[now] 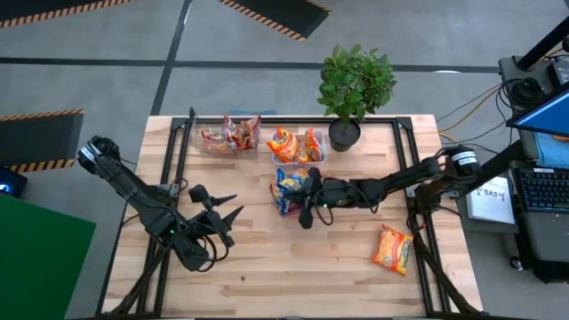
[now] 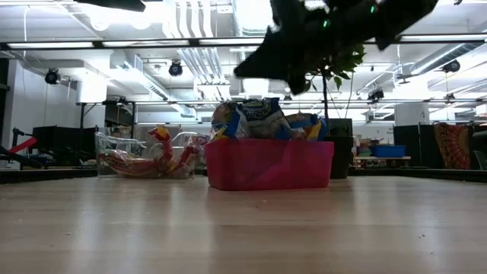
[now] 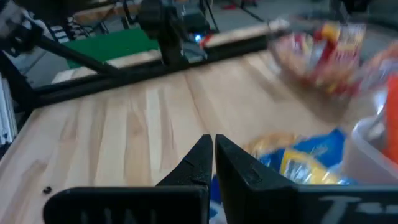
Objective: Sort Maruchan noodles
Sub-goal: Adjust the blue noodle packs in the red bin
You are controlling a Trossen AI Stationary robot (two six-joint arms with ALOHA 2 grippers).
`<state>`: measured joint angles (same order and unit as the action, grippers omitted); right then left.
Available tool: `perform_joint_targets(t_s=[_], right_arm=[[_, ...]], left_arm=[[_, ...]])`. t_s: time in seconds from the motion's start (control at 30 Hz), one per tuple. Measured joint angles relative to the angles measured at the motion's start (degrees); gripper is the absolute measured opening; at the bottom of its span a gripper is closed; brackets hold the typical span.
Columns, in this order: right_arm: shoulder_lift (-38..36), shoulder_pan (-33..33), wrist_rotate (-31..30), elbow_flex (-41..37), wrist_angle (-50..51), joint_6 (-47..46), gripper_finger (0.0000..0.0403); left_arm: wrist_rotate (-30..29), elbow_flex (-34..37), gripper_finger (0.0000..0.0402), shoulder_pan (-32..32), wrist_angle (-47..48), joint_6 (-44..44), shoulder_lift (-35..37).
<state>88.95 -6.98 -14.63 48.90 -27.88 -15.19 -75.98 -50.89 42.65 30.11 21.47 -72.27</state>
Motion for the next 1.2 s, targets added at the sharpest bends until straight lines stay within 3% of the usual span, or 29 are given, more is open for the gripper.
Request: perform_joint_targets(t_s=[0.13, 0.3, 0.63, 0.97, 1.2], right_arm=[[-3.8, 0.7, -3.1, 0.2, 1.1, 3.6, 0.0008], [-2.6, 2.9, -12.8, -0.8, 1.3, 1.0, 0.0008], [12.3, 3.0, -13.0, -0.8, -5.0, -5.0, 0.0008], [6.4, 2.5, -12.2, -0.5, -6.8, -4.7, 0.0008], [8.5, 1.5, -12.1, -0.4, -11.0, -4.2, 0.0008]], left_arm=[[5.0, 0.0, 0.0156, -0.4, -2.5, 0.0, -0.1], [5.0, 0.0, 0.0148, -1.1, -6.9, -1.4, -1.5], [5.1, 0.0, 0.0129, -1.9, -9.4, -1.9, -5.0], [5.0, 0.0, 0.0123, -1.9, -12.1, -0.4, -4.9], [5.0, 0.0, 0.0123, -1.9, -12.2, -0.4, -4.9]])
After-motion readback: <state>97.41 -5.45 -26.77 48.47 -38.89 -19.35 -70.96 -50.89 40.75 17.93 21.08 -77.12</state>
